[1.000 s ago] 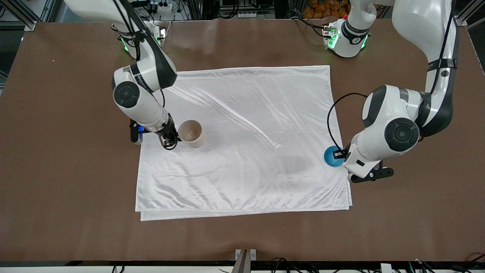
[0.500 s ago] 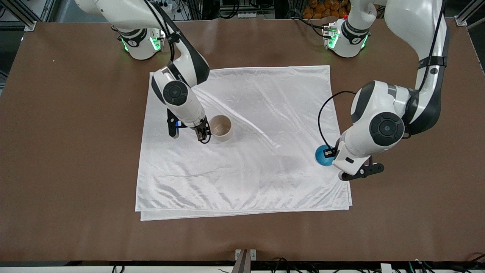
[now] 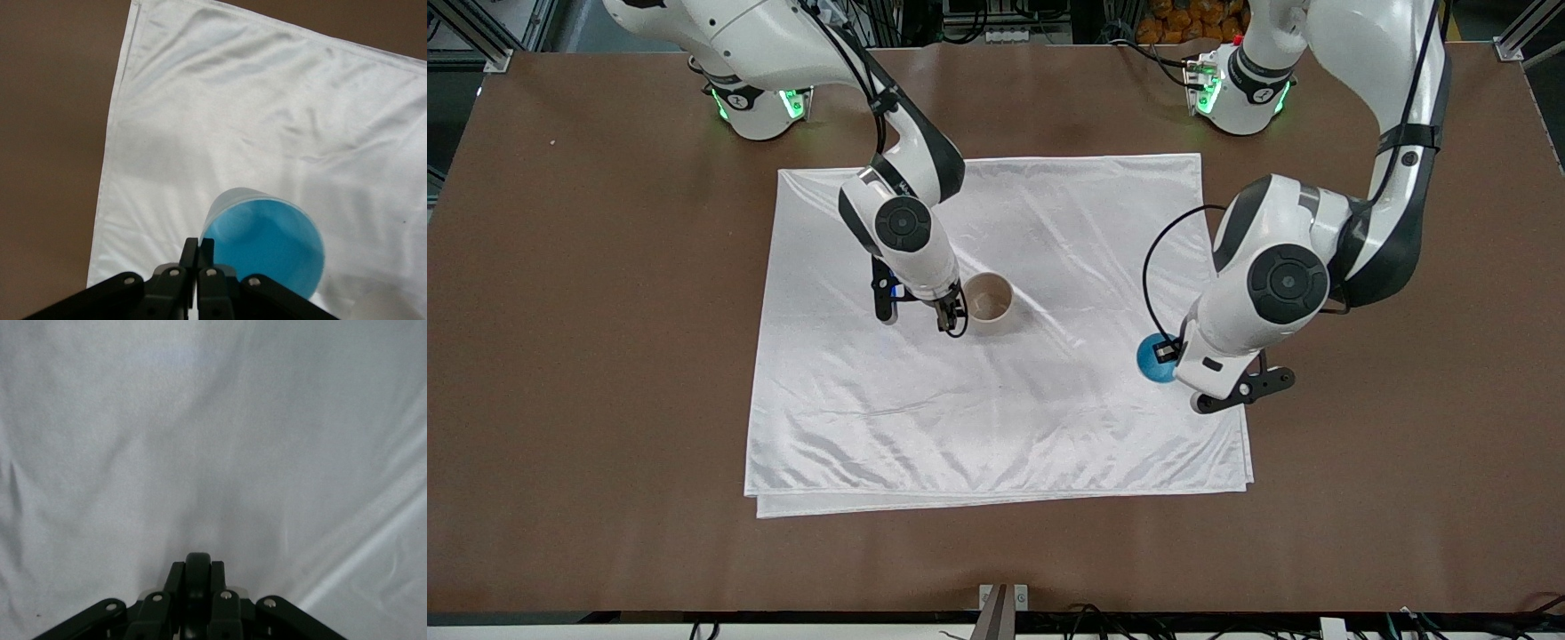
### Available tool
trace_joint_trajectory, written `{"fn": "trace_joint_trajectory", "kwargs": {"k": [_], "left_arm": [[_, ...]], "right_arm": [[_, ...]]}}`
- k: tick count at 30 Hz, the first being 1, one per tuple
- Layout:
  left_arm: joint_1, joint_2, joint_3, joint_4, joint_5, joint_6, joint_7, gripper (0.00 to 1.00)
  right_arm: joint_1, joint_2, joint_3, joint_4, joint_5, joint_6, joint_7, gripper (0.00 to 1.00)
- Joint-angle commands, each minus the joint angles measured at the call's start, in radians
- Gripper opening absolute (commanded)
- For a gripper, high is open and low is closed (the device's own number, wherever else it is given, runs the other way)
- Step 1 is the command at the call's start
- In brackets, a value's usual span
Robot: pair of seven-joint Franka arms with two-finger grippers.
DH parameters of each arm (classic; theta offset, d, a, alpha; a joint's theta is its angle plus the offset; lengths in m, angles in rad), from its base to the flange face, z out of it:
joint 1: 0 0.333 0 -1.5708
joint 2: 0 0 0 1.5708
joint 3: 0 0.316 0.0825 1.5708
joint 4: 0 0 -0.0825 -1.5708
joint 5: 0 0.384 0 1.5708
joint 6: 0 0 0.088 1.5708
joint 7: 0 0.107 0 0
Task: Place blue cup into white mug on cloth
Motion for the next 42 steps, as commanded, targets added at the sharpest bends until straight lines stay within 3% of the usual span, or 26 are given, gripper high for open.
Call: {"fn": "trace_joint_trajectory", "kwargs": {"k": [1, 9, 12, 14, 19, 20, 23, 42], "left_arm": [[-0.049, 0.000, 0.008, 0.018, -0.026, -0.006, -0.077, 0.00], [-0.112, 0.007, 0.008, 0.029, -0.040, -0.003, -0.167, 0.00], [-0.135, 0.009, 0.008, 0.029, -0.040, -0.003, -0.195, 0.00], [-0.148, 0.010, 0.008, 0.029, -0.042, -0.002, -0.212, 0.00], [-0.168, 0.009, 0.008, 0.031, -0.071, 0.004, -0.238, 0.00], [-0.171, 0.009, 0.006, 0.034, -0.072, 0.004, -0.244, 0.00], [-0.176, 0.009, 0.006, 0.054, -0.072, 0.004, -0.269, 0.00], [-0.270, 0.043, 0.009, 0.058, -0.072, 0.056, -0.373, 0.00]], "right_arm": [[0.023, 0.050, -0.009, 0.053, 0.003, -0.008, 0.019, 0.06], [0.041, 0.074, -0.011, 0.053, 0.004, 0.041, 0.024, 0.08], [0.043, 0.076, -0.011, 0.053, 0.003, 0.044, 0.022, 0.13], [0.043, 0.076, -0.011, 0.053, 0.001, 0.044, 0.022, 0.26], [0.043, 0.074, -0.011, 0.058, -0.002, 0.044, 0.020, 0.88], [0.043, 0.071, -0.011, 0.061, -0.002, 0.041, 0.022, 0.95], [0.041, 0.062, -0.014, 0.061, -0.002, 0.033, 0.020, 1.00], [-0.012, -0.151, -0.045, 0.053, -0.109, -0.149, -0.093, 1.00]]}}
